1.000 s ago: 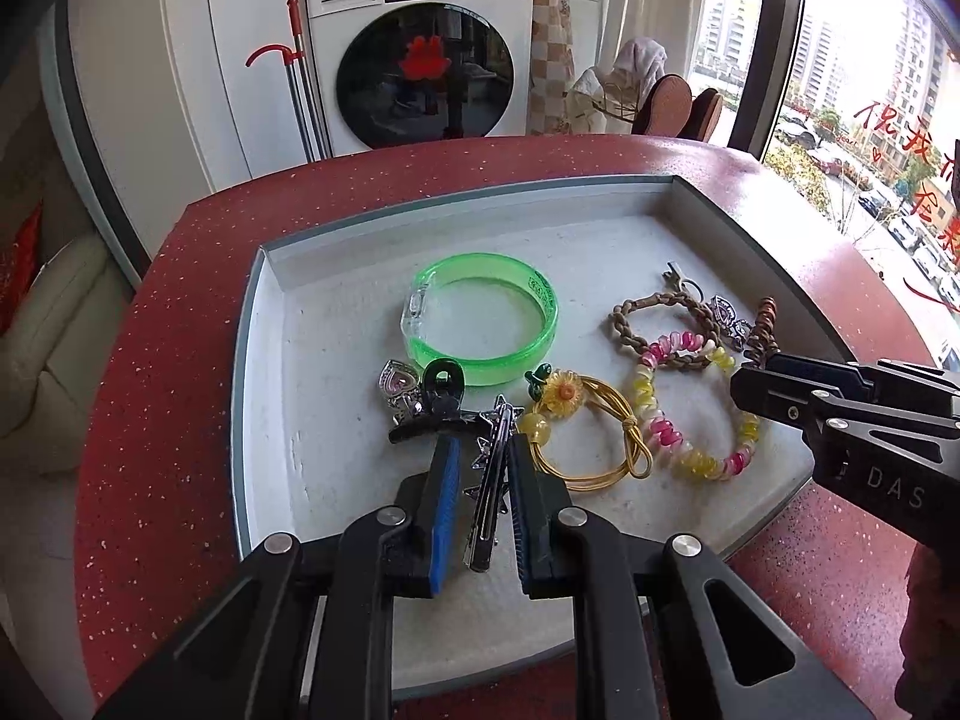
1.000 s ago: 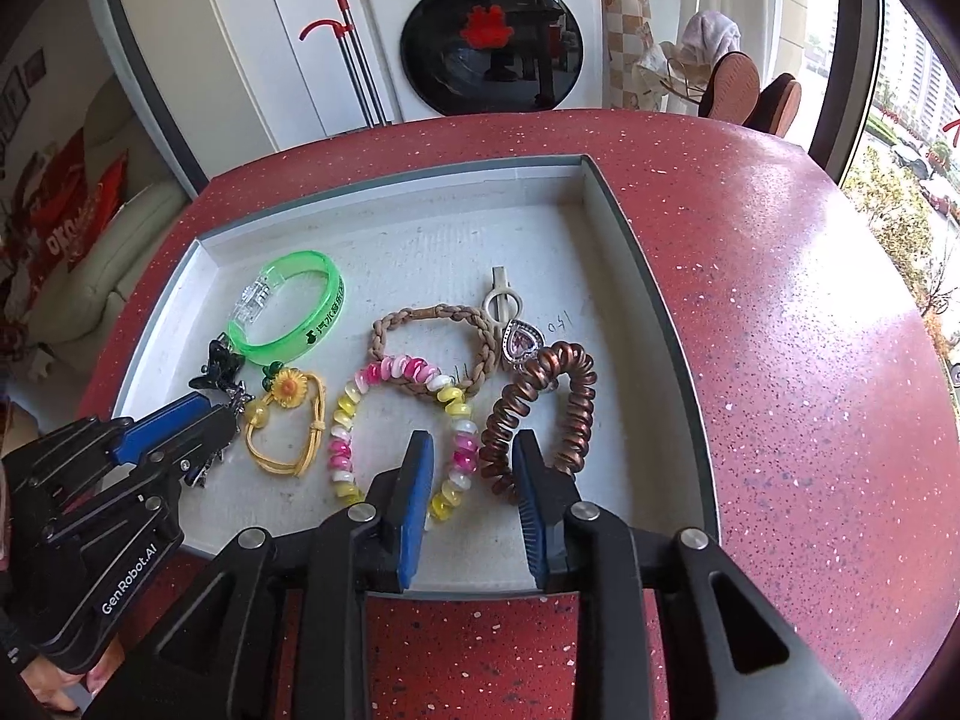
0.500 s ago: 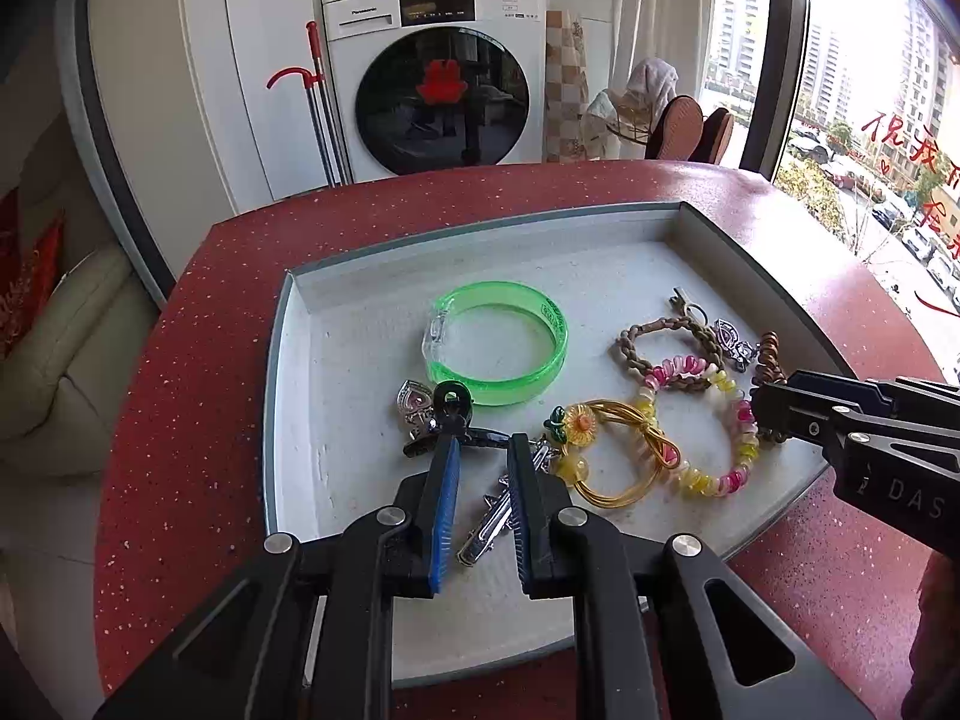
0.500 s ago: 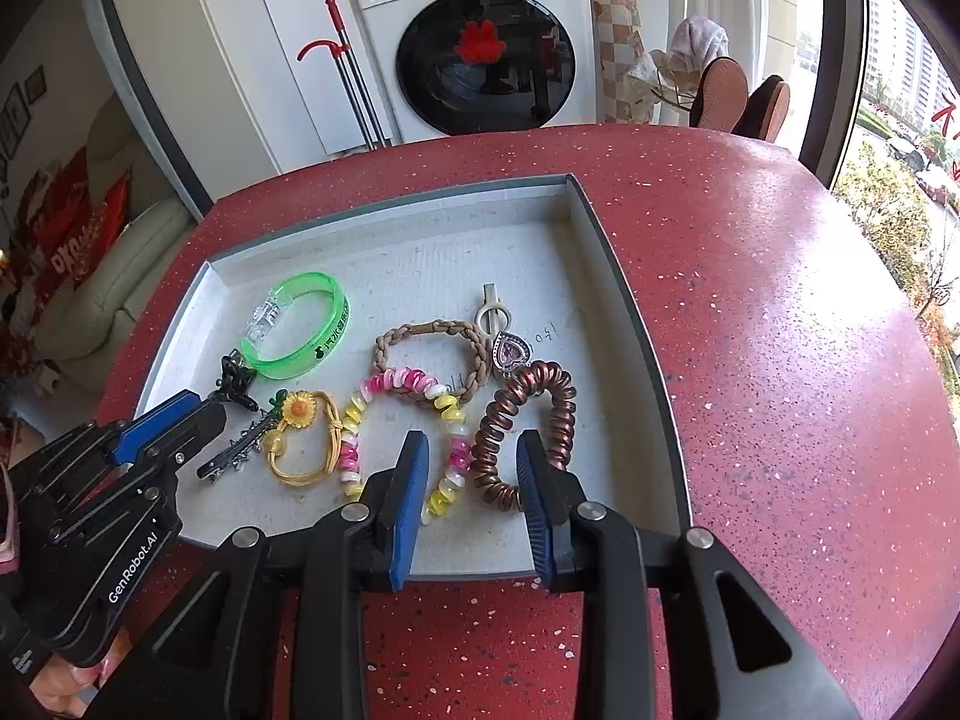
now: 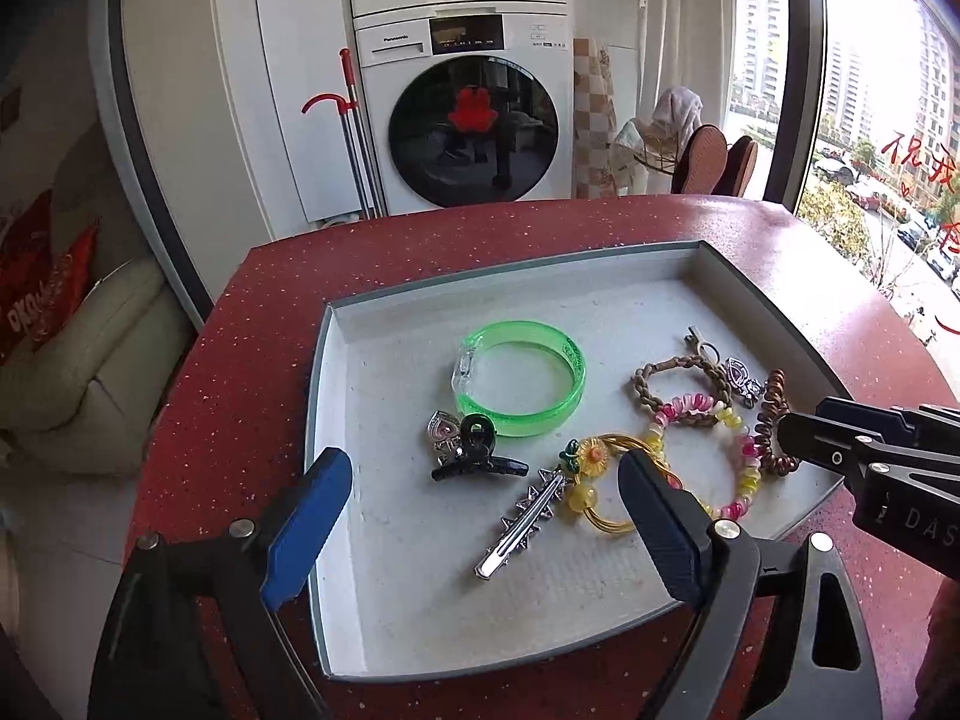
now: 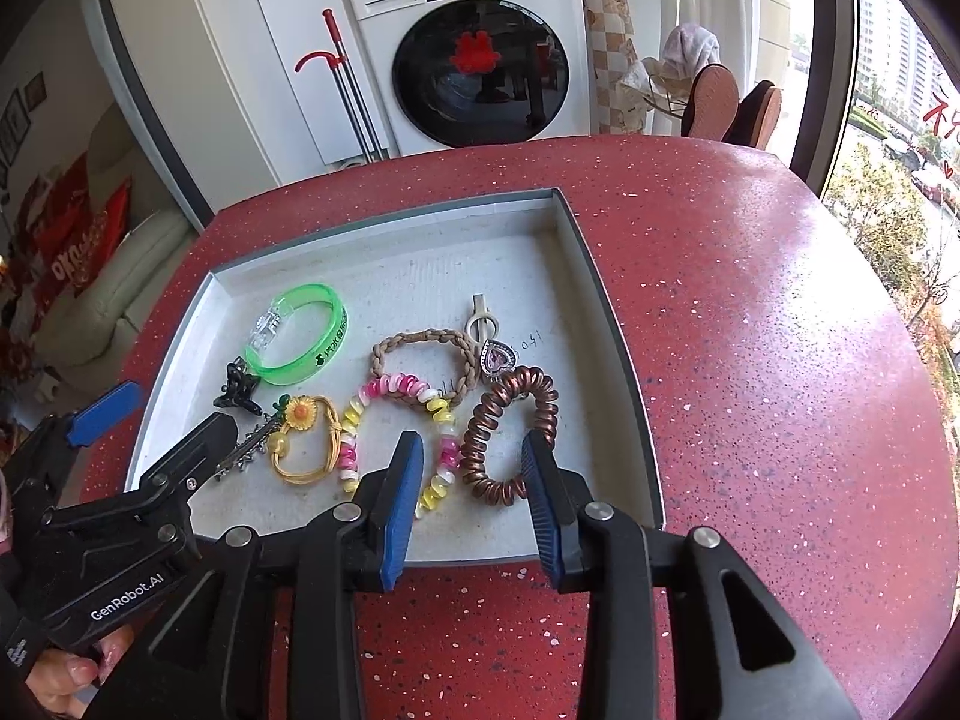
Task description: Organize jewelry
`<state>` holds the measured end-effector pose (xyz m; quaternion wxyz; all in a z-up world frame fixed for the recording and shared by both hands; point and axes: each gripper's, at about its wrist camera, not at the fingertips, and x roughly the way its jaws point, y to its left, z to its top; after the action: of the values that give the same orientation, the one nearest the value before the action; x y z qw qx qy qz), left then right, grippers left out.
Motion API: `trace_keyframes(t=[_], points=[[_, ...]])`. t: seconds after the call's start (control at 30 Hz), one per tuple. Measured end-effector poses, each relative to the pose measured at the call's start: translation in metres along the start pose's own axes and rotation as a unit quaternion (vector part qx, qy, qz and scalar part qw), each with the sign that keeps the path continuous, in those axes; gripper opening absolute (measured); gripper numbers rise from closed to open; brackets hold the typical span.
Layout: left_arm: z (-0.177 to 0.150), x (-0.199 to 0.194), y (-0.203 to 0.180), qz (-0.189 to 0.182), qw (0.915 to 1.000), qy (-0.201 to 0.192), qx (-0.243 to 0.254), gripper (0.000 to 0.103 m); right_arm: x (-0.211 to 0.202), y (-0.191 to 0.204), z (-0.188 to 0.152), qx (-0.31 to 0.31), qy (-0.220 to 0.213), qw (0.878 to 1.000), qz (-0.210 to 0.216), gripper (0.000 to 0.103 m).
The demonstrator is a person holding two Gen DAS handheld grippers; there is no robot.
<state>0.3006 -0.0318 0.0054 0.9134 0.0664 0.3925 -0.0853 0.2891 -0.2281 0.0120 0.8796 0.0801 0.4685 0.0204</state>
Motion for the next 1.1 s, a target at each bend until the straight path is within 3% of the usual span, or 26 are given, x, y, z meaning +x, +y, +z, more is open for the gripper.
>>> trace_keyframes(t=[0.23,0.57,0.77,0.83,1.1], points=[[-0.003,-0.005,0.005,-0.001,1.0000,0.006,-0.004,0.103,-0.001,0.002,-0.001,-0.005,0.004,1.000,0.004,0.041],[-0.009,-0.023,0.006,0.011,0.9999,-0.002,-0.002,0.103,-0.020,0.010,-0.011,-0.024,-0.028,0.999,0.010,0.084],[-0.023,-0.043,0.011,0.017,0.9996,-0.011,-0.019,0.103,-0.038,0.013,-0.028,-0.030,-0.059,0.998,0.014,0.093],[-0.031,-0.050,0.012,0.017,0.9994,-0.013,-0.027,0.103,-0.044,0.013,-0.035,-0.030,-0.070,0.997,0.012,0.103],[-0.061,-0.072,0.011,0.027,0.9984,-0.019,-0.045,0.103,-0.061,0.013,-0.062,-0.023,-0.090,0.996,0.009,0.103]])
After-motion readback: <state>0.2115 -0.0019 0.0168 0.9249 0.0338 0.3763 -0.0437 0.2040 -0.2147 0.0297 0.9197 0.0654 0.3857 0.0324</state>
